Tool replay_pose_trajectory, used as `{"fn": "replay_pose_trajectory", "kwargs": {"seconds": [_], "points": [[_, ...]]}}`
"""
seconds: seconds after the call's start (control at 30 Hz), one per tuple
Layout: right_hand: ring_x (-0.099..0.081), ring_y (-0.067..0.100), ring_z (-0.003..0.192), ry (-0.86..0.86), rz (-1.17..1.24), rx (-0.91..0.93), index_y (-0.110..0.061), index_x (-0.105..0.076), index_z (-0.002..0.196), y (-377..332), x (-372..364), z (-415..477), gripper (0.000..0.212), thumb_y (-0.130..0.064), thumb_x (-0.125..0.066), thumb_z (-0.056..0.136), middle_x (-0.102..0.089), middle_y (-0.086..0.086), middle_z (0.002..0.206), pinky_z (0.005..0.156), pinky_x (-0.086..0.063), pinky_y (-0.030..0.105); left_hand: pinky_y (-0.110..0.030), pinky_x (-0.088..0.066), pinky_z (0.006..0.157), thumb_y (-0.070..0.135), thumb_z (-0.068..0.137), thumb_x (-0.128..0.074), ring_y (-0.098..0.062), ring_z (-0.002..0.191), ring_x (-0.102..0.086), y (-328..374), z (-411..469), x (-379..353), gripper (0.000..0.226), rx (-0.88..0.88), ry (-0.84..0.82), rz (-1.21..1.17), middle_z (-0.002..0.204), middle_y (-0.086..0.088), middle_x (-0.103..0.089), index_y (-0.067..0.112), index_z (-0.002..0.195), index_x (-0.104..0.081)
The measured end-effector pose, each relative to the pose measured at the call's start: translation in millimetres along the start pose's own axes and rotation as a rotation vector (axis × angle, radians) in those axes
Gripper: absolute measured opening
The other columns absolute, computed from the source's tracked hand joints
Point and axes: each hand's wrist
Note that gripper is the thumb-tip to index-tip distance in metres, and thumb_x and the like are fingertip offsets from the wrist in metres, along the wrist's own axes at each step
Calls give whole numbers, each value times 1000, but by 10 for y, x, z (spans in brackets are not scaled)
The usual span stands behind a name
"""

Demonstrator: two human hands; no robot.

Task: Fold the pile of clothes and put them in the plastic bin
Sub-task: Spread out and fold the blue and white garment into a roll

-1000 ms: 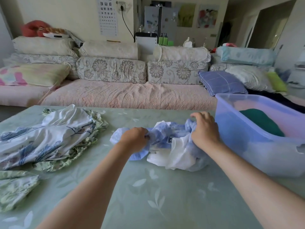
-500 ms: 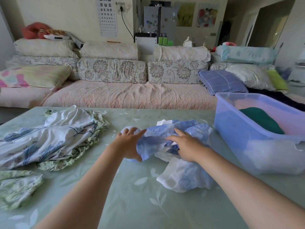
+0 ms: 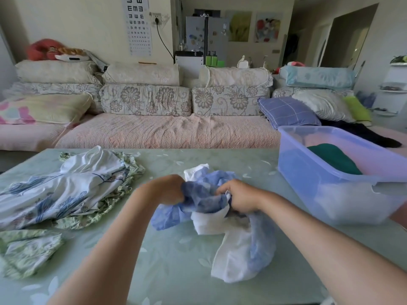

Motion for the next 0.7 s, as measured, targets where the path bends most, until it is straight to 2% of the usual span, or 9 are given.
{"fn": "replay_pose_trajectory", "kwargs": {"seconds": [0.07,0.13,0.2,0.27,0.37,0.43,0.53,0.6,0.7], "points": [[-62,24,82,-74,368,8,-6,-69,93,-68,105,-57,24,6,-62,73,-68,18,89,76,-53,48,-29,-45,66,21,84,-58,-23,71,-57,-46,-168,218,17,16,38,-44,85,-10,-67,8,90,-66],[-63,31,88,-160,787,-39,-1,-66,110,-90,255,-137,47,1,-53,65,-66,21,97,85,-49,44,-29,-45,64,23,78,-59,-21,65,-55,-81,-309,414,16,28,89,-148,79,-9,-68,10,81,-67],[-64,27,76,-181,1059,-126,-2,-65,110,-98,378,-215,53,-9,-50,60,-65,17,88,77,-51,34,-30,-40,61,26,78,-60,-20,61,-51,-62,-387,562,16,21,121,-235,71,-6,-64,12,78,-68],[-65,22,73,-93,948,-190,-5,-66,101,-81,431,-212,43,-10,-52,60,-67,14,87,73,-54,31,-28,-38,60,26,82,-57,-19,61,-51,17,-360,650,16,5,162,-247,70,-2,-61,15,77,-67],[-61,21,96,230,71,-315,-16,-51,109,22,459,-84,44,-22,-72,70,-62,8,113,89,-51,38,-23,-40,54,22,86,-54,-15,68,-55,190,-154,652,16,-18,381,-142,79,1,-62,17,91,-68],[-52,24,114,473,-192,-249,-26,-40,116,25,477,-19,52,-28,-72,75,-49,2,129,94,-44,39,-22,-38,49,17,87,-52,-17,68,-55,311,10,585,19,-49,509,-164,78,1,-62,17,96,-68],[-42,18,129,374,217,4,-36,-33,141,-91,484,53,76,-30,-65,73,-37,-3,145,100,-39,36,-22,-41,49,8,83,-52,-20,70,-60,484,243,504,25,-145,571,-317,77,0,-65,17,98,-70],[-50,15,121,313,321,47,-43,-33,144,-156,454,144,84,-39,-67,68,-47,-5,139,97,-43,34,-22,-47,57,7,81,-58,-17,77,-64,566,388,503,28,-232,575,-456,83,4,-68,23,101,-71],[-63,19,102,508,129,-7,-33,-56,123,-18,479,346,53,-22,-75,75,-68,-1,111,86,-50,34,-26,-58,70,3,80,-64,-8,91,-66,580,587,473,52,-370,464,-751,108,11,-66,32,122,-61]]}}
Point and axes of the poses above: each hand's wrist, its own z-axis towards the middle knuckle, its own x-axis out of the back of the hand, y = z × x
